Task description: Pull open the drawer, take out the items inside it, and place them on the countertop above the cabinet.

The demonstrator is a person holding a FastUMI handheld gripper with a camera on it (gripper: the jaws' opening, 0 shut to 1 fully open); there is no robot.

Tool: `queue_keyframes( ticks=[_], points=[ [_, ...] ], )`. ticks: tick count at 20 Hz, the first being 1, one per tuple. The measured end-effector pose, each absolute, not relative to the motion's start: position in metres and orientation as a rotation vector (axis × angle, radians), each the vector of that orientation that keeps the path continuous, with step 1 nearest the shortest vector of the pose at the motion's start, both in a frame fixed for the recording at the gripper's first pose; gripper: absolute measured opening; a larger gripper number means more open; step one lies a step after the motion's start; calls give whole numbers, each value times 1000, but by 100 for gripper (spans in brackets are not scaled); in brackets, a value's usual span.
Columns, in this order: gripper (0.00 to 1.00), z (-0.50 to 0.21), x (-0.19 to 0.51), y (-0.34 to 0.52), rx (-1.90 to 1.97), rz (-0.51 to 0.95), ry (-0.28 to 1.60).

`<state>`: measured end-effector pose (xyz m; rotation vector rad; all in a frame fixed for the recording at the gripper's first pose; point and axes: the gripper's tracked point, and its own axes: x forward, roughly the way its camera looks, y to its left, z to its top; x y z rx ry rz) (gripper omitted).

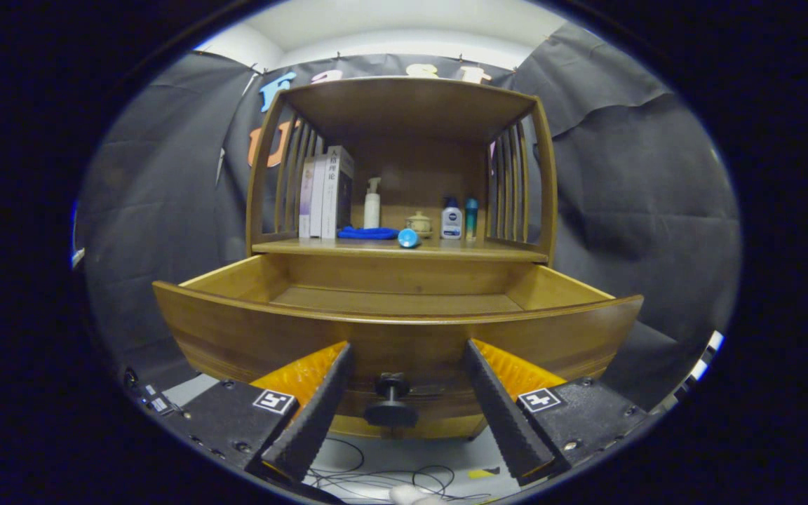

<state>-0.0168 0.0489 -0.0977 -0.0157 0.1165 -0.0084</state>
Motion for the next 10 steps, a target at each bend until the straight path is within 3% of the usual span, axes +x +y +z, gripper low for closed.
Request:
queue_keyframes(
  ticks=[10],
  points=[
    [99,-88,32,52,-32,-13,111]
  ],
)
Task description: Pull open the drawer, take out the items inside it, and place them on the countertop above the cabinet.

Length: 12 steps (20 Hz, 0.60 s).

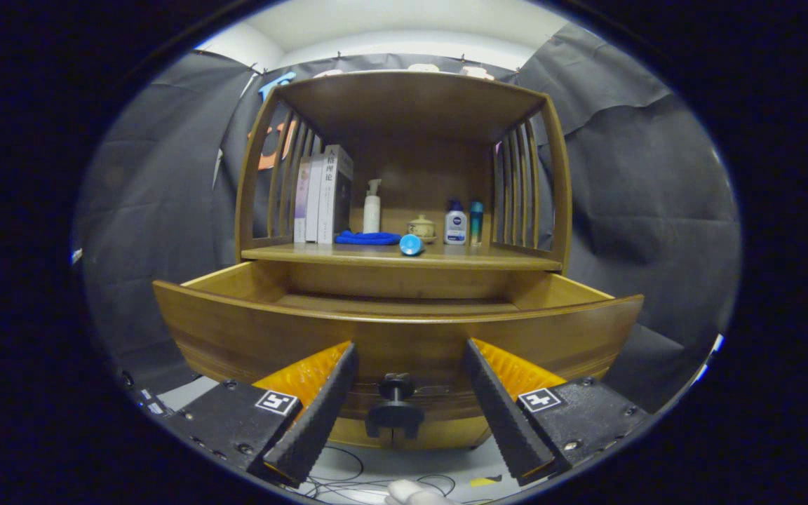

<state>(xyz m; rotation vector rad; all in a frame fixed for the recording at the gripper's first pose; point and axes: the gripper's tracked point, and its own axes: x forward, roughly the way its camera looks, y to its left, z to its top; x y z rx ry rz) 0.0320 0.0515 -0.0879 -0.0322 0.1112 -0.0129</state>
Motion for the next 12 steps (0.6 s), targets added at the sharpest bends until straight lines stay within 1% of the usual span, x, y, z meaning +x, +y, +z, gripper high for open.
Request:
queue_keyframes(
  ticks=[3,4,7,12],
  points=[
    [99,-76,54,54,-24,-23,83],
    [99,-84,62,56,-25,-27,110],
    [99,-78,83,59,-16,-38,118],
    [100,-78,112,62,-13,-46,107]
  ],
)
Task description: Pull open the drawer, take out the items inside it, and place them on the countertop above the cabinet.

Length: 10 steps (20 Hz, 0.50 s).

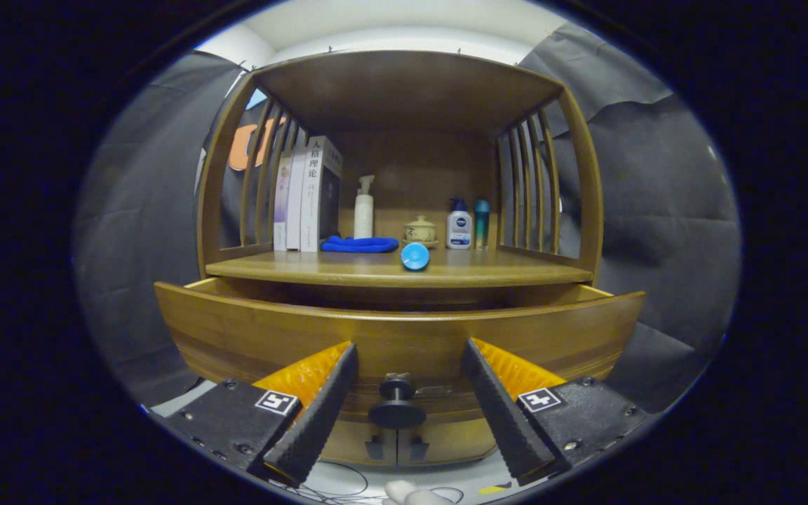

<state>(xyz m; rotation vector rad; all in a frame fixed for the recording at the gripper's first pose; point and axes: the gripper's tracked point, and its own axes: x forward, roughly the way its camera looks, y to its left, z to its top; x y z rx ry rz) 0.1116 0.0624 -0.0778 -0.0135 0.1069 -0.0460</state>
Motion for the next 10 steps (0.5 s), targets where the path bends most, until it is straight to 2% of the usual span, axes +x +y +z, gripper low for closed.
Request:
queue_keyframes(
  ticks=[10],
  points=[
    [99,-75,156,62,-3,-43,125]
  ],
)
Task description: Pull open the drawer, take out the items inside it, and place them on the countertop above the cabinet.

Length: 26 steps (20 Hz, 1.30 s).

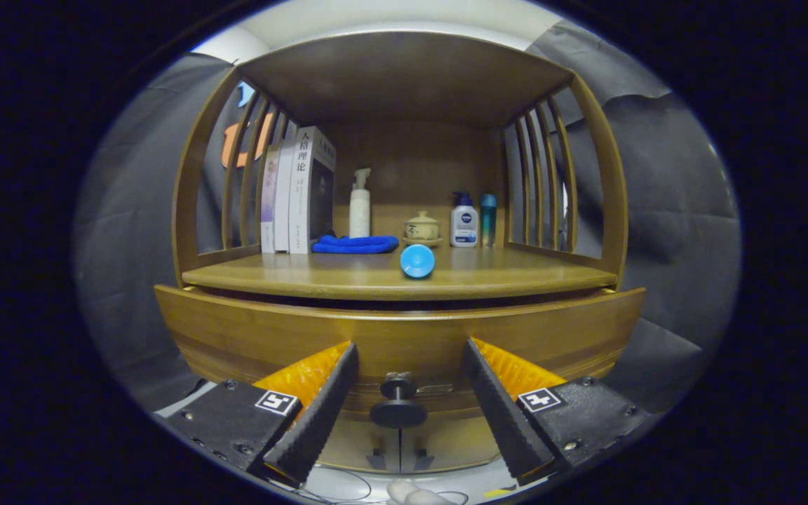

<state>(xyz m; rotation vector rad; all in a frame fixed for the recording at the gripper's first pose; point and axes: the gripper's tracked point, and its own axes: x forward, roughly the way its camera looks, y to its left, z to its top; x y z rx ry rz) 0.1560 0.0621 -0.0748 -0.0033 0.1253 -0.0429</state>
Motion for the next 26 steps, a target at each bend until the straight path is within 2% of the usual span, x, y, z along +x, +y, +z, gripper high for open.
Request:
queue_keyframes(
  ticks=[19,22,26],
  points=[
    [99,-73,184,61,-2,-31,163],
    [100,-68,171,61,29,5,204],
    [100,-43,117,51,31,22,154]
  ],
)
